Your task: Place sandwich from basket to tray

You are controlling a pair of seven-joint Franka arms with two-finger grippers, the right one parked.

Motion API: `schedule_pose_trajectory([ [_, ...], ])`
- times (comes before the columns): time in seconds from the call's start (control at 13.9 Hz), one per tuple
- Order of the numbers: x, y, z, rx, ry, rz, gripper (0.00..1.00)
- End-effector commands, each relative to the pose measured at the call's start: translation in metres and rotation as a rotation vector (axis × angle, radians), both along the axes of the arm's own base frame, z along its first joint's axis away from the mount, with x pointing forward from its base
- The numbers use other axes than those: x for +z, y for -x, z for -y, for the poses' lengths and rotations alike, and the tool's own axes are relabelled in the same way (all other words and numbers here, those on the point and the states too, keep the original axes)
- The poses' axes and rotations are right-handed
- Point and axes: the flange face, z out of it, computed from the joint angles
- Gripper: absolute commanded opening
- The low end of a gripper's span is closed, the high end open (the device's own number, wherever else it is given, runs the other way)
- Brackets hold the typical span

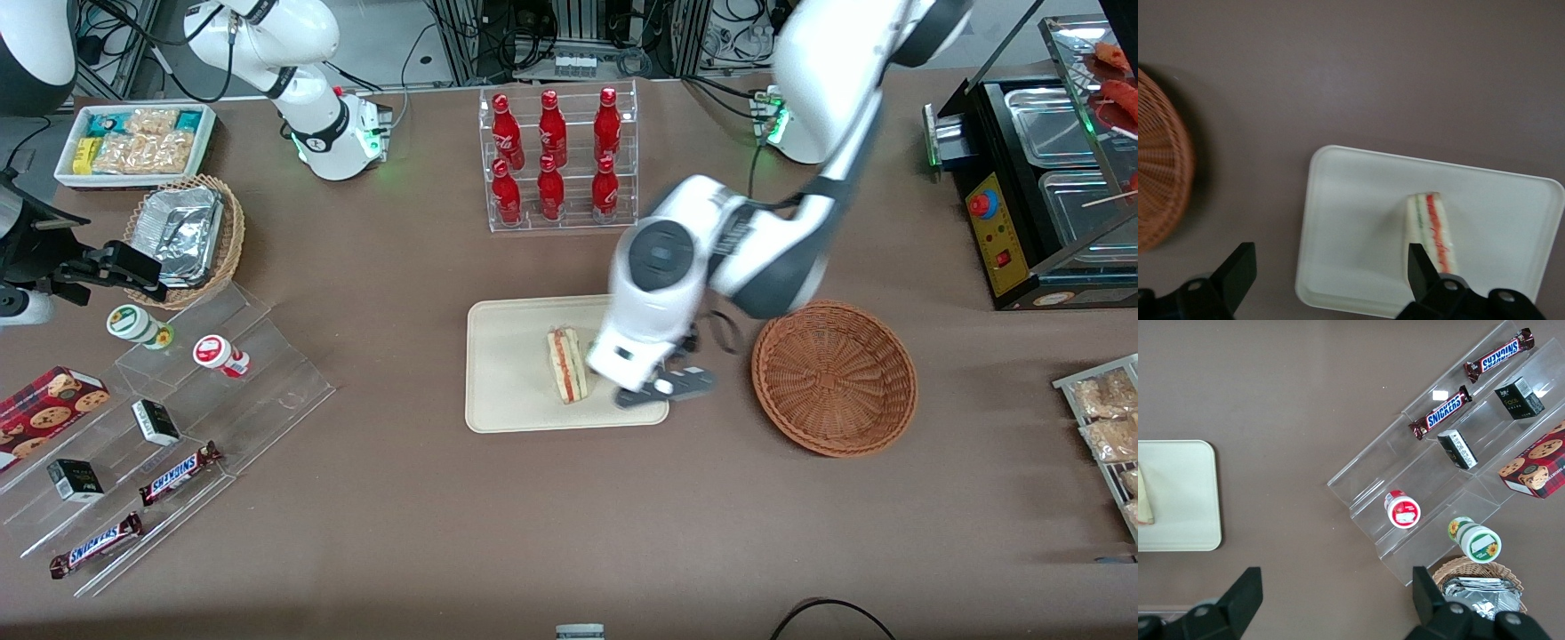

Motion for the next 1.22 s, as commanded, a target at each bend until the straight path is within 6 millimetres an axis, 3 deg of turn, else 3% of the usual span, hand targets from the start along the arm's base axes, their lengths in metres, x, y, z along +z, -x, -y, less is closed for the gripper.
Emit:
schedule_pose_trajectory([
  [0.0,0.015,-0.003,-0.061,-0.072,0.001,-0.032,1.00],
  [0.29,0.034,-0.021,-0.146,-0.147,0.010,-0.095,1.00],
  [0.58,0.073,-0.020,-0.229,-0.255,0.007,-0.149,1.00],
  [0.86,0.100,0.000,-0.269,-0.233,-0.006,-0.158,1.00],
  [1.15,0.131,0.035,-0.280,-0.215,-0.031,-0.134,1.00],
])
